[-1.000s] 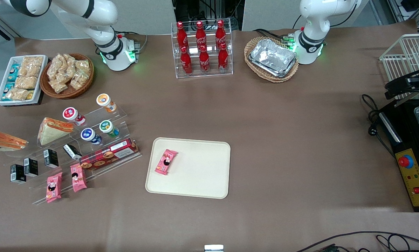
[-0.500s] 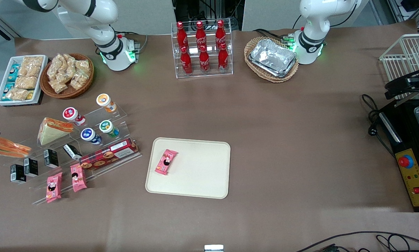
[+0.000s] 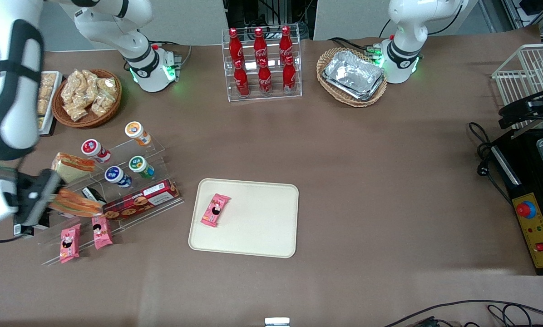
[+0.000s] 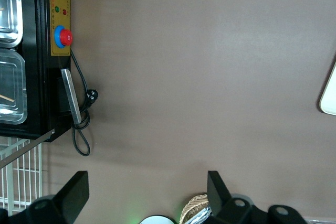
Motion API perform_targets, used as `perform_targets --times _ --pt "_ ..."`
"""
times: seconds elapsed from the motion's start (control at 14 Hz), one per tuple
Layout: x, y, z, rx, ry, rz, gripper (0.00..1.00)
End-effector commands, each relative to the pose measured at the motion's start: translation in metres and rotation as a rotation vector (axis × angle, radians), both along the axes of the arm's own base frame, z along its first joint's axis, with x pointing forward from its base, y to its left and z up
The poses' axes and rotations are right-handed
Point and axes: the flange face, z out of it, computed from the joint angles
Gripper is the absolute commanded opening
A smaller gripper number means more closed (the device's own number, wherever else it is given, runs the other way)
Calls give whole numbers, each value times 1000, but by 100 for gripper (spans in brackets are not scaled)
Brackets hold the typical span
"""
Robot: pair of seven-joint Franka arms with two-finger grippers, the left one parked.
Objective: Place sandwich on tray
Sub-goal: 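Carry the held sandwich over the cream tray with the right gripper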
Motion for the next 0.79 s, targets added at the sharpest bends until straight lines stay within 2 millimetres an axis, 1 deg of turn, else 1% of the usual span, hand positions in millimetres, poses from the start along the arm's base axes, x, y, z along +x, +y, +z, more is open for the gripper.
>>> perform_targets --times 0.0,0.21,0.29,0.43,0.57,0.71 --pt "-3 81 5 -19 11 -27 0" --pt "-9 160 -9 -21 30 -20 0" --pt "-11 179 -21 -20 48 -30 0" --pt "-9 226 -53 -4 53 10 0" --pt "-3 262 -89 -4 18 35 0" --pt "4 282 -118 6 -21 3 0"
